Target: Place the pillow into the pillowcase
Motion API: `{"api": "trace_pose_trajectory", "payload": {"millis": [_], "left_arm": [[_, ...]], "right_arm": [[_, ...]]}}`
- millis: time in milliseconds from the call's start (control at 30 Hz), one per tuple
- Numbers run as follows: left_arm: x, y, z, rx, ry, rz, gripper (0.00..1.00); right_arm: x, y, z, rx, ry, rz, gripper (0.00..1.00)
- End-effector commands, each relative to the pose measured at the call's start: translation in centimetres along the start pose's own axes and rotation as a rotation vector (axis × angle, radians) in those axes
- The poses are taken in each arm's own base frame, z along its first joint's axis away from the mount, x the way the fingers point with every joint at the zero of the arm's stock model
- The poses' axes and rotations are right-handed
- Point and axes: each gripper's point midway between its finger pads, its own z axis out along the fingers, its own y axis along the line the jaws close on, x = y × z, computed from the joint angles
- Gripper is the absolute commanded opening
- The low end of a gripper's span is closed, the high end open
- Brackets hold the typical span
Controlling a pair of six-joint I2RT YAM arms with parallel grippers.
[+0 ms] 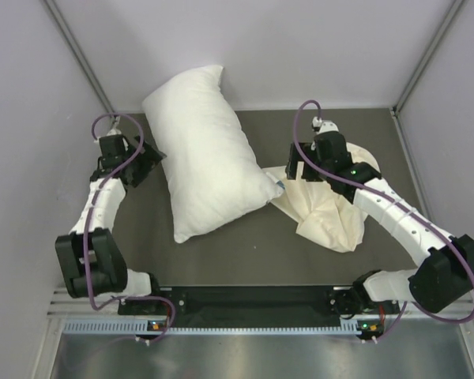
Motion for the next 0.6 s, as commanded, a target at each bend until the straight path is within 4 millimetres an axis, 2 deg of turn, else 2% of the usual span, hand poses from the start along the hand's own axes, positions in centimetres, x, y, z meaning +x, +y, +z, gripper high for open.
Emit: {"api": "trace_pose_trajectory", "payload": {"millis": [0, 33, 67, 100, 133, 233, 300, 333, 400, 433, 467, 533, 567], "left_arm": [[-3.2, -6.0, 1.1, 0.296, -0.014, -0.046, 0.99], [-3.8, -6.4, 2.3, 0.324, -0.029, -0.050, 0.99], [-3.7, -6.6, 2.9, 0.338, -0.016, -0.061, 0.99], [-4.4, -7.5, 3.1, 0.375, -0.021, -0.071, 0.99], [-4.1, -7.1, 4.5, 0.364, 0.000, -0.087, 0.99], [-3.4, -7.2, 6.7, 0.394, 0.036, -0.131, 0.99], [-3.9, -8.2, 7.7, 0.415, 0.024, -0.116, 0.98], [-3.5, -7.6, 9.1, 0.382, 0.035, -0.121, 0.92], [-2.7, -8.0, 11.0, 0.373, 0.054, -0.113, 0.66], [-2.6, -8.0, 11.6, 0.367, 0.057, -0.117, 0.57], [-2.7, -8.6, 11.9, 0.383, 0.048, -0.125, 0.35], [-2.6, -8.8, 12.2, 0.396, 0.043, -0.137, 0.09], [-2.4, -8.4, 12.1, 0.384, 0.037, -0.135, 0.00]], "right_arm": [[-0.9, 1.3, -0.8, -0.056, -0.029, -0.024, 0.96], [-0.9, 1.4, -1.0, -0.061, -0.032, -0.026, 0.96], [-0.9, 1.3, -0.9, -0.059, -0.029, -0.027, 0.96], [-0.9, 1.4, -1.0, -0.064, -0.029, -0.028, 0.96], [-0.9, 1.6, -1.1, -0.074, -0.028, -0.025, 0.96], [-0.6, 1.8, -1.0, -0.083, -0.019, -0.025, 0.96], [-0.6, 1.9, -1.0, -0.087, -0.021, -0.024, 0.96], [-0.5, 1.9, -1.0, -0.091, -0.019, -0.024, 0.96], [-0.3, 1.9, -1.1, -0.097, -0.015, -0.019, 0.96], [-0.3, 2.1, -1.2, -0.102, -0.017, -0.020, 0.96], [-0.1, 2.0, -1.3, -0.103, -0.013, -0.021, 0.95], [0.1, 2.0, -1.5, -0.105, -0.014, -0.022, 0.94], [0.1, 1.9, -1.6, -0.105, -0.017, -0.023, 0.94]]}}
